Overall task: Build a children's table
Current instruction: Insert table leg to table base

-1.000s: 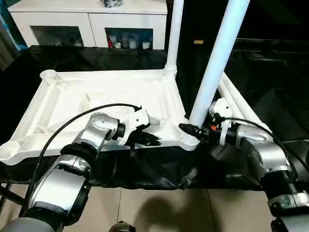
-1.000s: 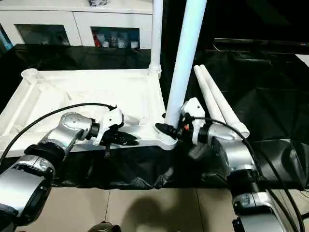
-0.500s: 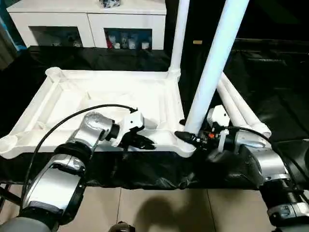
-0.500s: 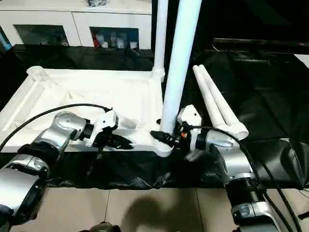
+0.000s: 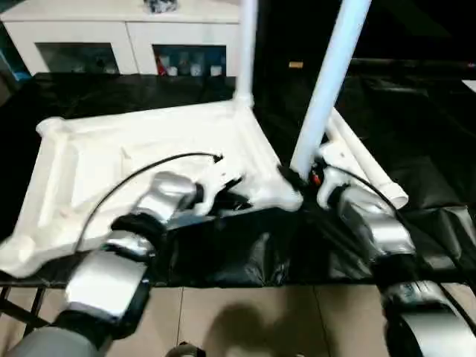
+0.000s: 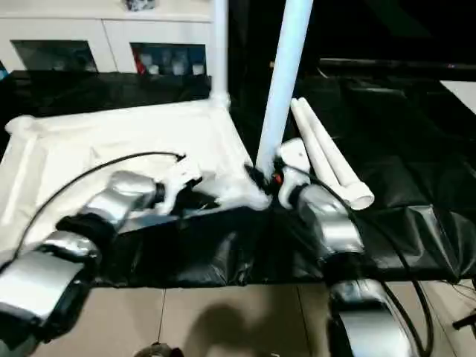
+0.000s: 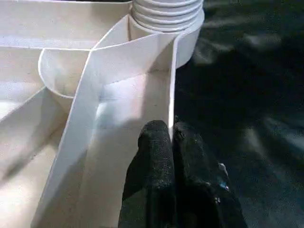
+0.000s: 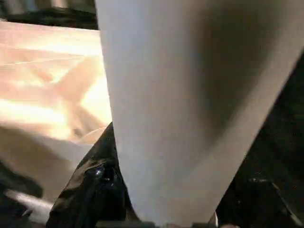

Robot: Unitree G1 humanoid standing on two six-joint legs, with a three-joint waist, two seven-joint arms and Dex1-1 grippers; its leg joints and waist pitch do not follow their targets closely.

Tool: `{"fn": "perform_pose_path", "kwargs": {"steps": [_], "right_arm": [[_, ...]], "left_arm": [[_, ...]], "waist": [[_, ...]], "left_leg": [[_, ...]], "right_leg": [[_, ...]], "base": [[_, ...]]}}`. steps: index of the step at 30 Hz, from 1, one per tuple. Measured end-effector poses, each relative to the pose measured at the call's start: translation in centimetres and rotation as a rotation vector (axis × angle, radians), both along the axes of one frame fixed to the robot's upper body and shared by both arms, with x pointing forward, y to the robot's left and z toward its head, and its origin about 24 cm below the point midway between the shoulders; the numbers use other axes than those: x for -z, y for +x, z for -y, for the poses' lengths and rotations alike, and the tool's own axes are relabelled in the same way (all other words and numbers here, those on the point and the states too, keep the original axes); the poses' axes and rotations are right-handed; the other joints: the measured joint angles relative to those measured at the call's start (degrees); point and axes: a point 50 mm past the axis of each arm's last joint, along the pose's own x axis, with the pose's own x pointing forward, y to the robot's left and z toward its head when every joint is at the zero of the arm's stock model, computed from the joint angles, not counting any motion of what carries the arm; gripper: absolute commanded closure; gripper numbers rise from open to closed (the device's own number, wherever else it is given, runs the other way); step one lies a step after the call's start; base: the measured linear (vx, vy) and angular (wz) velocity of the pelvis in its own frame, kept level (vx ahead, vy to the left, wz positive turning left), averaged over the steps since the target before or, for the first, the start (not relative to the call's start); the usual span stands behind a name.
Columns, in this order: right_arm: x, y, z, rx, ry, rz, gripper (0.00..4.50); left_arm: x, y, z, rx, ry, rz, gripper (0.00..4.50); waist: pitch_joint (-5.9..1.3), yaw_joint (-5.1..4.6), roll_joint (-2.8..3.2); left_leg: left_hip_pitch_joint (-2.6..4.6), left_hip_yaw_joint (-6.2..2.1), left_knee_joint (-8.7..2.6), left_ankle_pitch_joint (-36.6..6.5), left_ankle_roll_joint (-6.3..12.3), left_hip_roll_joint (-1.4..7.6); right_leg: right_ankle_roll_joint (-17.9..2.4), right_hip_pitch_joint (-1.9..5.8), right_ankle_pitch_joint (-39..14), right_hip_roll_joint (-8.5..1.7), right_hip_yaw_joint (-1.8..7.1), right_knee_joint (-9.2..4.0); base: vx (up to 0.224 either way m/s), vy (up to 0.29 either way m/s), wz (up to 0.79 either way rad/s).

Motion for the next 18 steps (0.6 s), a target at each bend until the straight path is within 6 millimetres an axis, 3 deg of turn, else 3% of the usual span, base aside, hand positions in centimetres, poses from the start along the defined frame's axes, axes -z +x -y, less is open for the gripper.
{"fn": "perform_pose_path", "kwargs": {"steps": [5, 15, 16, 18], "right_arm": [[-0.2, 1.2, -0.7, 0.123, -0.007, -0.020, 2.60], [-0.3, 1.8, -1.5, 0.166, 0.030, -0.038, 2.60], [-0.2, 1.8, -1.5, 0.169, 0.038, -0.040, 2.25], [-0.3, 1.9, -1.6, 0.172, 0.049, -0.041, 2.04]], "left_arm": [[-0.1, 0.2, 1.1, -0.063, 0.008, 0.028, 4.50], [-0.1, 0.2, 0.9, -0.078, 0.019, 0.042, 4.50], [-0.1, 0.2, 0.9, -0.076, 0.018, 0.041, 4.50], [-0.2, 0.2, 0.8, -0.074, 0.017, 0.040, 4.50]], "waist": [[-0.07, -0.19, 0.07], [-0.06, -0.67, -0.05], [-0.06, -0.73, -0.06], [-0.04, -0.84, -0.11]], "left_leg": [[-0.02, 0.00, -0.06, -0.01, 0.02, -0.01], [-0.02, 0.01, -0.04, -0.01, 0.02, -0.01], [-0.03, 0.01, -0.05, -0.01, 0.02, -0.01], [-0.05, 0.01, -0.06, -0.01, 0.02, -0.01]], "right_leg": [[0.00, 0.00, 0.00, 0.00, 0.00, -0.01], [0.00, 0.00, 0.00, 0.00, 0.01, -0.10], [0.00, 0.00, 0.00, 0.00, 0.01, -0.11], [0.00, -0.01, 0.00, 0.00, 0.01, -0.12]], "base": [[0.000, 0.000, 0.00], [0.000, 0.000, 0.00], [0.000, 0.000, 0.00], [0.000, 0.000, 0.00]]}}
